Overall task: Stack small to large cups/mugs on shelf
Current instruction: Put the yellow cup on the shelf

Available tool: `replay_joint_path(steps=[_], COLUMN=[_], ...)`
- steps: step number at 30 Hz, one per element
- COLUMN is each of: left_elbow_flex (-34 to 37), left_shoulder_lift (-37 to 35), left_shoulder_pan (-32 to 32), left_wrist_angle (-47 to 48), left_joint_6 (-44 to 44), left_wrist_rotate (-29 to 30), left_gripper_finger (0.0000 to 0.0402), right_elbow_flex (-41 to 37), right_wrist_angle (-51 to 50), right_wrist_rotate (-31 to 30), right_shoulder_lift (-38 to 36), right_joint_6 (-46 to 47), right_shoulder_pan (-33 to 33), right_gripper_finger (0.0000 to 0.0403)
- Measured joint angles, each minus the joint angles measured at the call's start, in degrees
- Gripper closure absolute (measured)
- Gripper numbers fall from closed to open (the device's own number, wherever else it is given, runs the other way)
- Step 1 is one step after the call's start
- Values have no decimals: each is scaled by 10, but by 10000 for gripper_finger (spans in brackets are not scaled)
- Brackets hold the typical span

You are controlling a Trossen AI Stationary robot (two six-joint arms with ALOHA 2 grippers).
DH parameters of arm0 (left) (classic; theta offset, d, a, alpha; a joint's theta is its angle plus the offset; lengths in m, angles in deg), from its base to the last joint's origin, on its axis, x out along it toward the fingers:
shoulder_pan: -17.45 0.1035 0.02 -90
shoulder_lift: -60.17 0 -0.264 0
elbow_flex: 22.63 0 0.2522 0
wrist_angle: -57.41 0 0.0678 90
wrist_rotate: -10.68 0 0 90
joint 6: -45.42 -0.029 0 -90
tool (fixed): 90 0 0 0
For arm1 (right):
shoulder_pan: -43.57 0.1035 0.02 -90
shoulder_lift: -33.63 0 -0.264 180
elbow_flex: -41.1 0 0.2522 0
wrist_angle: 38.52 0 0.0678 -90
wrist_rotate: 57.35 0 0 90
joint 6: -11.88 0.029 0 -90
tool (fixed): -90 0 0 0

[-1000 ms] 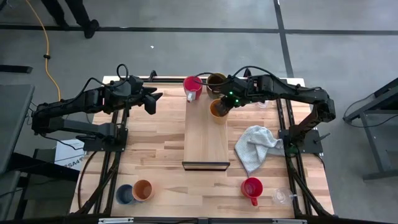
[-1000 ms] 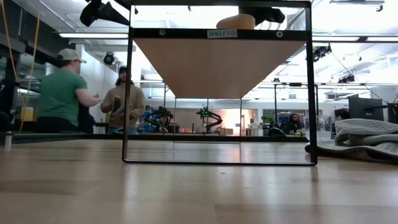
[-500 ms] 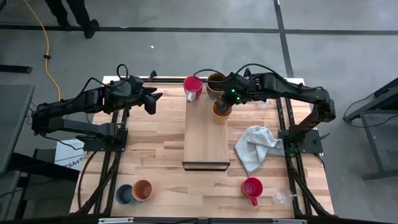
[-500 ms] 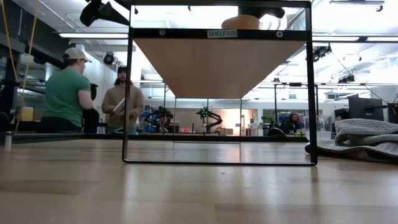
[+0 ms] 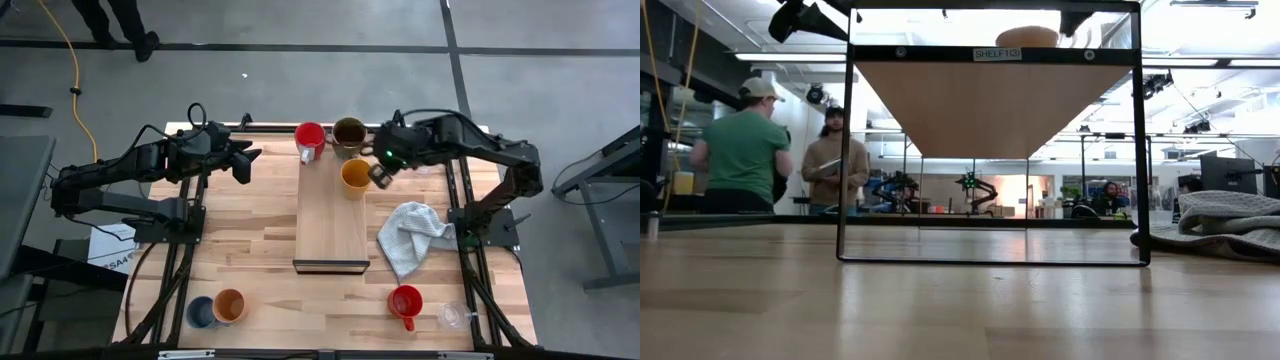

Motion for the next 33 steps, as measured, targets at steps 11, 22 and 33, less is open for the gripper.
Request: replay_joint_path(steps=[11, 22, 33], left_elbow_flex=[0, 0, 0], left_shoulder_lift=[0, 0, 0], left_shoulder_pan=[0, 0, 0], left_wrist_angle=[0, 0, 0], left_joint_6=[0, 0, 0], left_wrist_rotate=[0, 0, 0], left_gripper_finger=[208, 208, 208], right_elbow_flex=[-214, -412, -423], right_wrist_angle=[114, 454, 482], right_wrist_rotate=[119, 245, 203], right_shoulder_lift=[-102, -163, -164], right_joint_6=[-1, -69, -69], right_shoulder_pan=[17, 34, 31], right_gripper_finger=[391, 402, 403])
